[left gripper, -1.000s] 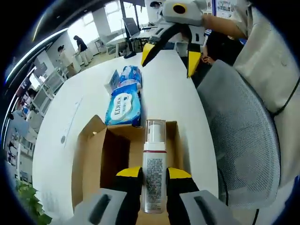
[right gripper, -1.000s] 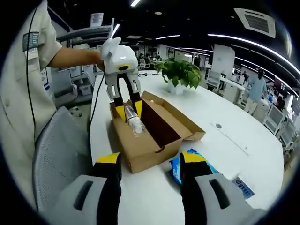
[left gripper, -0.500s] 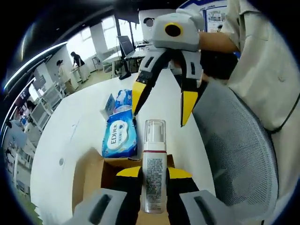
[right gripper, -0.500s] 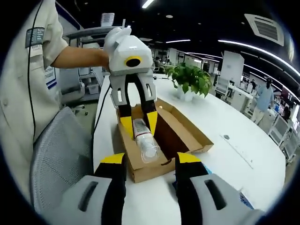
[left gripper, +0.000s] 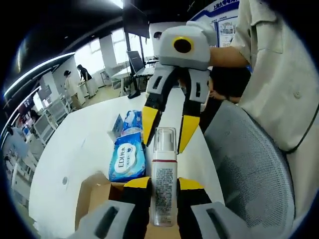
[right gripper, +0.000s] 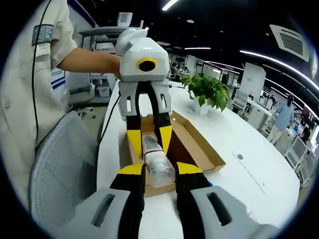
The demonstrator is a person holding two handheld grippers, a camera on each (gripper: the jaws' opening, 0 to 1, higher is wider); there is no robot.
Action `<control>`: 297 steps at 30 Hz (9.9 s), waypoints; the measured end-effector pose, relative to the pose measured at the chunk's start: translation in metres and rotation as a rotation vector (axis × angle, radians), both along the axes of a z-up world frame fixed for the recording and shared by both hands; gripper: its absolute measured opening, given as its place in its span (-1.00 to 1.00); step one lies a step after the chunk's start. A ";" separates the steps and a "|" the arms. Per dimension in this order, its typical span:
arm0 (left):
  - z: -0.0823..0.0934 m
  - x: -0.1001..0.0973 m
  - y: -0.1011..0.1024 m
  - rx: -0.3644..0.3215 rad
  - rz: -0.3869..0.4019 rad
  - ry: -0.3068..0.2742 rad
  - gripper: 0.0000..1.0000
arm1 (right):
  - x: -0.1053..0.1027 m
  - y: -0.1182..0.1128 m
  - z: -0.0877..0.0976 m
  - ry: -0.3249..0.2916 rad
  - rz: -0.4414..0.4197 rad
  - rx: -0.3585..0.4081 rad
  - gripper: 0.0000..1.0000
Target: Operate the shoe box by opening the lid, removing the specified soft item, and placing it in the target area until the item is outside and the box remains undamaged.
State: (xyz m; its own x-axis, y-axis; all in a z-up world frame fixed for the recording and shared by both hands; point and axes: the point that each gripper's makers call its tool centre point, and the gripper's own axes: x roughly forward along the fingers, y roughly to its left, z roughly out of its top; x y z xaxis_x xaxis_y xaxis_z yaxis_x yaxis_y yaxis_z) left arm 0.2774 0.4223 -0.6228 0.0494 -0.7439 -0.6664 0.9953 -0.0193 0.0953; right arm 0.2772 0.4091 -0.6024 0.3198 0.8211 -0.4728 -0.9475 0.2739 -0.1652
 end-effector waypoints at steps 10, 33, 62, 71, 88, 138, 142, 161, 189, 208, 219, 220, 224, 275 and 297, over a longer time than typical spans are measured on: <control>-0.003 0.003 -0.001 -0.004 -0.013 -0.044 -0.62 | -0.001 0.001 0.001 -0.016 0.042 -0.057 -0.66; 0.008 0.027 0.007 -0.129 0.267 0.041 -0.35 | 0.007 -0.013 0.014 0.000 0.074 -0.150 -0.68; -0.004 0.021 0.115 -0.166 0.730 0.041 0.70 | 0.096 -0.078 0.031 -0.023 -0.013 -0.370 -0.67; -0.002 0.019 0.141 -0.178 0.819 0.031 0.77 | 0.123 -0.088 0.024 -0.010 -0.012 -0.439 -0.67; -0.006 0.016 0.186 -0.182 0.944 0.026 0.91 | 0.161 -0.084 -0.014 0.041 0.073 -0.651 -0.67; -0.041 0.001 0.214 -0.167 1.070 0.113 0.78 | 0.210 -0.102 -0.099 0.177 0.183 -1.073 -0.66; -0.043 0.001 0.217 -0.162 1.083 0.117 0.74 | 0.213 -0.097 -0.099 0.163 0.183 -1.053 -0.65; -0.051 0.002 0.229 -0.158 1.148 0.125 0.50 | 0.215 -0.087 -0.093 0.110 0.195 -1.011 -0.39; -0.065 0.006 0.270 -0.173 1.414 0.153 -0.54 | 0.214 0.000 -0.063 0.125 -0.022 -0.614 -0.39; -0.090 0.003 0.277 -0.130 1.459 0.206 -0.78 | 0.231 0.024 -0.114 0.465 -0.419 -0.378 -0.48; -0.093 0.003 0.278 -0.136 1.457 0.204 -0.86 | 0.238 0.024 -0.130 0.588 -0.602 -0.297 -0.59; -0.093 0.003 0.278 -0.138 1.457 0.204 -0.86 | 0.237 0.023 -0.130 0.595 -0.614 -0.291 -0.60; -0.093 0.003 0.278 -0.142 1.463 0.206 -0.87 | 0.239 0.018 -0.127 0.582 -0.643 -0.285 -0.70; -0.094 0.004 0.274 -0.164 1.432 0.210 -0.86 | 0.212 0.011 -0.048 0.395 -0.633 -0.084 -0.96; -0.093 0.003 0.275 -0.167 1.439 0.207 -0.87 | 0.179 0.009 -0.012 0.229 -0.561 0.004 -0.95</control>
State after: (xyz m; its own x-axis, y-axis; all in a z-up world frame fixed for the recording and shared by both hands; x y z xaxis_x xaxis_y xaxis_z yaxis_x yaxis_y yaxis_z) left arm 0.2804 0.6968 -0.7154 0.7171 -0.2038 -0.6666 0.1410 0.9789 -0.1476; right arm 0.4567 0.4183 -0.6146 0.5948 0.5588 -0.5779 -0.6698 0.7420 0.0281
